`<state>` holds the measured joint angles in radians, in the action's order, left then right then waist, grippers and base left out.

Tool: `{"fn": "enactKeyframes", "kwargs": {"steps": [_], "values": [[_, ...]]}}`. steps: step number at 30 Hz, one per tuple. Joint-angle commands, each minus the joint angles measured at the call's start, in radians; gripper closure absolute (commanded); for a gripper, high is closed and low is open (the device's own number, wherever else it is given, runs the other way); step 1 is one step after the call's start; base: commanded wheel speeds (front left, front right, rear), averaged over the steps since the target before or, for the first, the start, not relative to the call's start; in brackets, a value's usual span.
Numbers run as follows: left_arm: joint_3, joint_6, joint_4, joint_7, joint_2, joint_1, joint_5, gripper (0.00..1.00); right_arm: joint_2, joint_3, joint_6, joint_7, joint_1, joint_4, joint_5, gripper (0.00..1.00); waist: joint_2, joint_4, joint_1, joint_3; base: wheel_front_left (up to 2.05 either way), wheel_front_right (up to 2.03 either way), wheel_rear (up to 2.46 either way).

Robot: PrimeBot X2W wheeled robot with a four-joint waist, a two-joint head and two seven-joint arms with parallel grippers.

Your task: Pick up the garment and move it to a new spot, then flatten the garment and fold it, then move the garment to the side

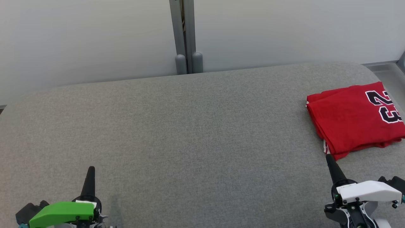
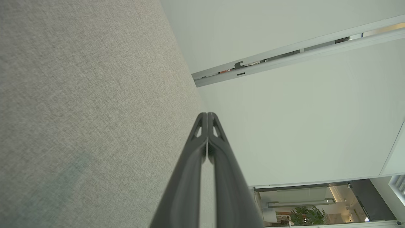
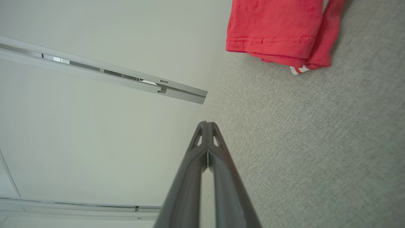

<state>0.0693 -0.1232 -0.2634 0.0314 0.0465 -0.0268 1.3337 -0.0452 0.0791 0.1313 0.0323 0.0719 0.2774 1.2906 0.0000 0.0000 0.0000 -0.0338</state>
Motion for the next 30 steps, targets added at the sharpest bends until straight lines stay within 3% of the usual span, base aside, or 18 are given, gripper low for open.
{"fn": "enactKeyframes", "kwargs": {"steps": [1,30], "values": [[0.008,-0.006,0.008,0.005,0.005,-0.026,0.024,1.00,-0.005,0.005,-0.001,0.006,0.017,-0.012,0.024,1.00,0.0000,0.000,0.0000,0.001,0.00,0.00,0.00],[0.038,-0.009,0.018,0.065,0.006,-0.076,0.216,1.00,-0.007,0.029,-0.001,0.066,0.036,-0.029,0.248,1.00,0.0000,0.000,0.0000,0.026,0.00,0.00,0.00]]}}
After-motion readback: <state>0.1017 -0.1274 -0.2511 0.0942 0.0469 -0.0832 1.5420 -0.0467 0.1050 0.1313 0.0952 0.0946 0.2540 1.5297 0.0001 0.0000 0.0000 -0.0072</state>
